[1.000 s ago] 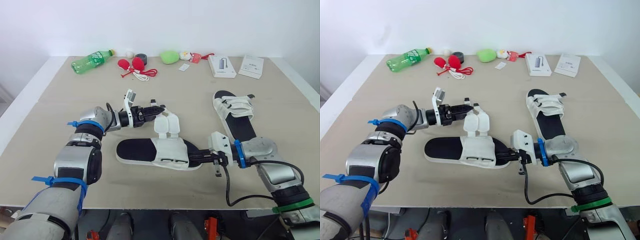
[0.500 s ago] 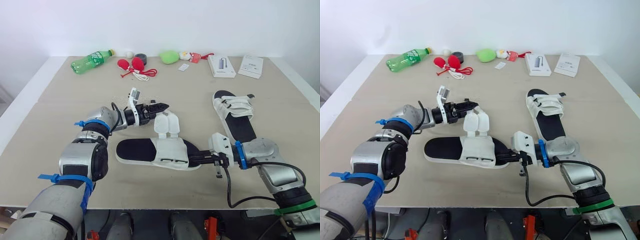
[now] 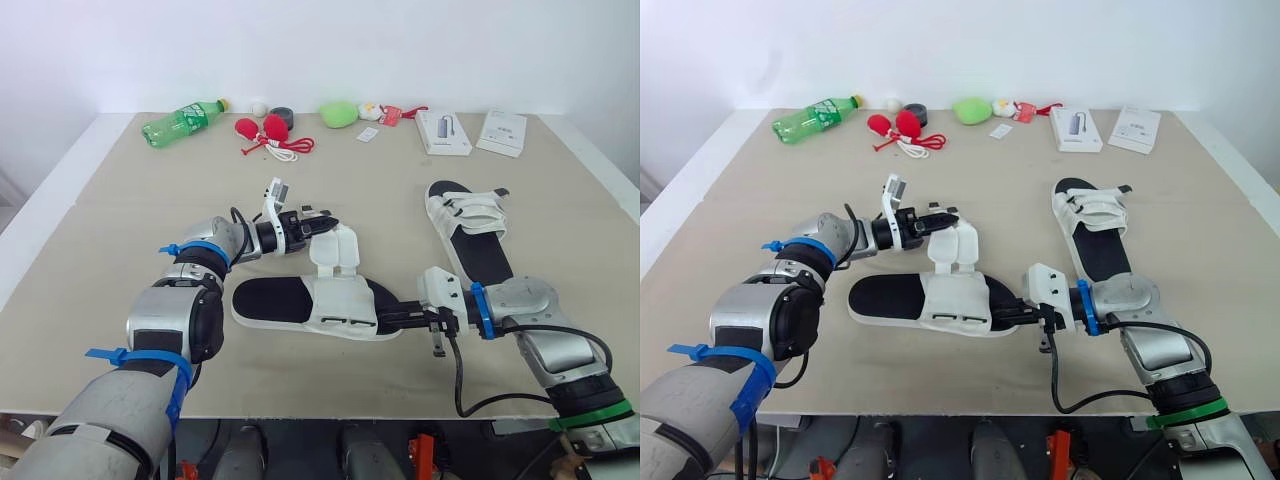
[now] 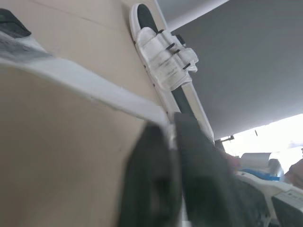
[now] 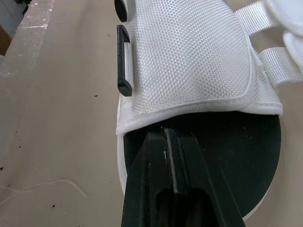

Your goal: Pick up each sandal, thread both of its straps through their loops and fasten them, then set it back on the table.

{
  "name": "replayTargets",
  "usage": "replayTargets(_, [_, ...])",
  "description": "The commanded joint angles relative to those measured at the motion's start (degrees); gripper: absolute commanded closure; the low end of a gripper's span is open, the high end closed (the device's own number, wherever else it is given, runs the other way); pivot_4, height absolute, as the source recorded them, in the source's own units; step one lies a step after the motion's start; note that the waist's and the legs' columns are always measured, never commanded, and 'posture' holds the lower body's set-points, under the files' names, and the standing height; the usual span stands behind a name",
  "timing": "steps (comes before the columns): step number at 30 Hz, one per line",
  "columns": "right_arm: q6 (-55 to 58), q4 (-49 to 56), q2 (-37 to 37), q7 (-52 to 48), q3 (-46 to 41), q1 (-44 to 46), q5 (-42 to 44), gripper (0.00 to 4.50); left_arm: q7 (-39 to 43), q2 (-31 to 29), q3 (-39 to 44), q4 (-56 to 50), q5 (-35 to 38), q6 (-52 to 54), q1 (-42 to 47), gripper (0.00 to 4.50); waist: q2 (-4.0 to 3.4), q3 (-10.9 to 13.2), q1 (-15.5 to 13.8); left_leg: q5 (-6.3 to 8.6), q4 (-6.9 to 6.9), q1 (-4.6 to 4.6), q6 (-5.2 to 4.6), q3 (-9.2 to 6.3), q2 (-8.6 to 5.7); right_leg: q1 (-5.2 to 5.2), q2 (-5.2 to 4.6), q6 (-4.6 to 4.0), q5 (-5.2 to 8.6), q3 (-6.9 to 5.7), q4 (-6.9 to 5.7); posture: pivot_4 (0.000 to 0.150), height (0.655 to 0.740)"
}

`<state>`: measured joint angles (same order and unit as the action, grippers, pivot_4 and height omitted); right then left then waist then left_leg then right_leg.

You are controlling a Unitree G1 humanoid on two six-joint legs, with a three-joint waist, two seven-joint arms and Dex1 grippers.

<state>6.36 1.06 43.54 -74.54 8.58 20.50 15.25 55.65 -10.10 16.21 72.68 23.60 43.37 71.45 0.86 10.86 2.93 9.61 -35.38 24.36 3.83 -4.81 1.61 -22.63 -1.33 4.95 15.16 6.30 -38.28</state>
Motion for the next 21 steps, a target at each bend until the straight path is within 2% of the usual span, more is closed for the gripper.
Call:
replayTargets(1, [-0.5,0.9,0.8,-0.2,-0.4,-0.2,-0.3,4.5,-0.1,-0.2,1.1,-1.0,-0.2,-2.7,2.0,4.42,0.0,0.0,0.0,0.0,0.0,0.0,0.0,0.0,0.0,0.0,0.0,0.0,0.0,0.0,0.0,0.15,0.74])
replayTargets(5, [-0.8,0.6,0.7,-0.4,-0.2,-0.1,-0.5,4.5,0.6,-0.6,-0.8,-1.9,-2.5,-7.0,2.4,4.42,0.0,0.0,0.0,0.0,0.0,0.0,0.01,0.0,0.0,0.0,0.0,0.0,0.0,0.0,0.0,0.15,0.74])
replayTargets(10, [-1.5,-0.1,0.6,-0.7,0.0,0.1,-0.9,4.5,5.7,-1.5,-4.3,-4.5,-5.4,-9.8,2.3,4.42,0.01,0.0,0.0,-0.02,0.0,0.0,0.04,0.0,0.0,0.0,0.0,0.01,-0.01,0.0,0.0,0.15,0.74])
replayTargets(15, [-2.0,-0.5,0.5,-1.1,0.2,0.3,-1.1,4.5,9.3,-1.8,-7.8,-10.6,-7.7,-16.9,-0.4,4.42,0.01,0.0,0.0,-0.03,0.0,0.0,0.05,0.0,0.0,0.0,0.0,0.02,-0.01,0.0,0.0,0.15,0.74])
replayTargets(18, [-2.3,-0.7,0.5,-1.3,0.3,0.3,-1.3,4.5,11.9,-1.7,-12.9,-21.1,-11.3,-28.5,-5.5,4.42,0.0,0.0,0.0,-0.07,0.03,-0.02,0.12,0.01,0.01,0.0,-0.01,0.01,-0.03,0.04,0.0,0.15,0.74])
replayTargets(21, [-2.6,-0.9,0.6,-1.4,0.3,0.3,-1.3,4.5,15.3,-3.7,-20.6,-35.2,-17.5,-51.5,-14.4,4.42,-0.01,0.0,0.1,-0.11,0.09,-0.04,0.2,0.04,0.04,0.0,-0.01,-0.09,-0.09,0.06,0.01,0.15,0.74])
